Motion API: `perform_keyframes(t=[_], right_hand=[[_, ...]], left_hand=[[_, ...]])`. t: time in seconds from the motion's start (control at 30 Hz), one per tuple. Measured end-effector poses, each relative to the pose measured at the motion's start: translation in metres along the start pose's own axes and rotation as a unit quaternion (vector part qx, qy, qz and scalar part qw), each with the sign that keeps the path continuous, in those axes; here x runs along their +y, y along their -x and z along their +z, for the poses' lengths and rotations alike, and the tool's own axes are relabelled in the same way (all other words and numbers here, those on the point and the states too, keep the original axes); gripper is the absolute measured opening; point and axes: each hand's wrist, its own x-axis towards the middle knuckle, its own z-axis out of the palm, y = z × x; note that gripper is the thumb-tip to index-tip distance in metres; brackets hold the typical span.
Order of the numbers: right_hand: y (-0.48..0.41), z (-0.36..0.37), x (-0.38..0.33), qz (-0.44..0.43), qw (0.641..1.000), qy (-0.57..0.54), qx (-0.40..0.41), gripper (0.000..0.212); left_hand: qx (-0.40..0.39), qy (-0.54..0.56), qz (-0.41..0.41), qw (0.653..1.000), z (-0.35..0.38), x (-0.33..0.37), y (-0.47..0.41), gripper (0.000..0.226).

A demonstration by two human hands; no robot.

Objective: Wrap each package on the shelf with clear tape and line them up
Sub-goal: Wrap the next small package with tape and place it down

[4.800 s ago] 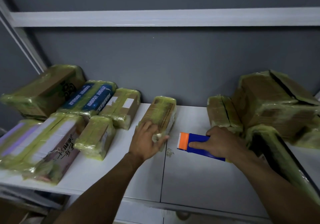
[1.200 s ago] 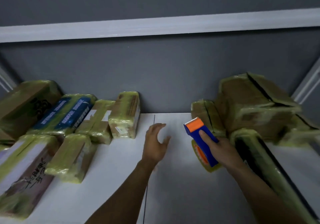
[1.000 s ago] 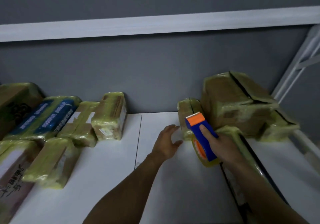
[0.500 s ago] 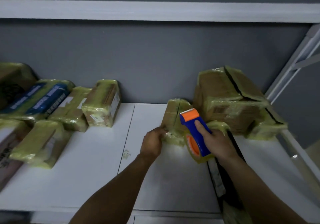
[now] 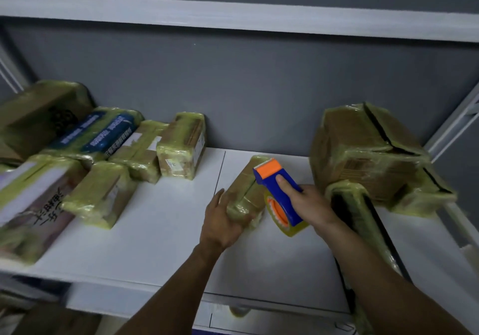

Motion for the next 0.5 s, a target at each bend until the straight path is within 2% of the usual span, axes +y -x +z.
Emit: perform_keyframes(t=[0.17,0.27,0.43,0.5], right_hand=[[-0.011,-0.010,-0.011,-0.028,0.999,0.018,-0.023,0.060],[-0.015,-0.017,-0.016,-0.050,0.997,0.029,-0.051,0.059],[-0.013,-0.029,-0.025,-0.087,0.990,0.038,-0.100,0.058],[-0.012,-0.030,-0.025,-0.094,0.987,0.054,-0.116,0.059]], left_hand=[[-0.017,0.007,-0.003,1.000,-0.003,0.001,0.001,0.077],[-0.029,0.054,-0.026,0.998,-0.013,-0.002,0.013,0.072],[-0.126,0.097,-0.020,0.987,-0.045,-0.008,0.036,0.071],[-0.123,0.125,-0.035,0.984,-0.051,-0.006,0.044,0.070]])
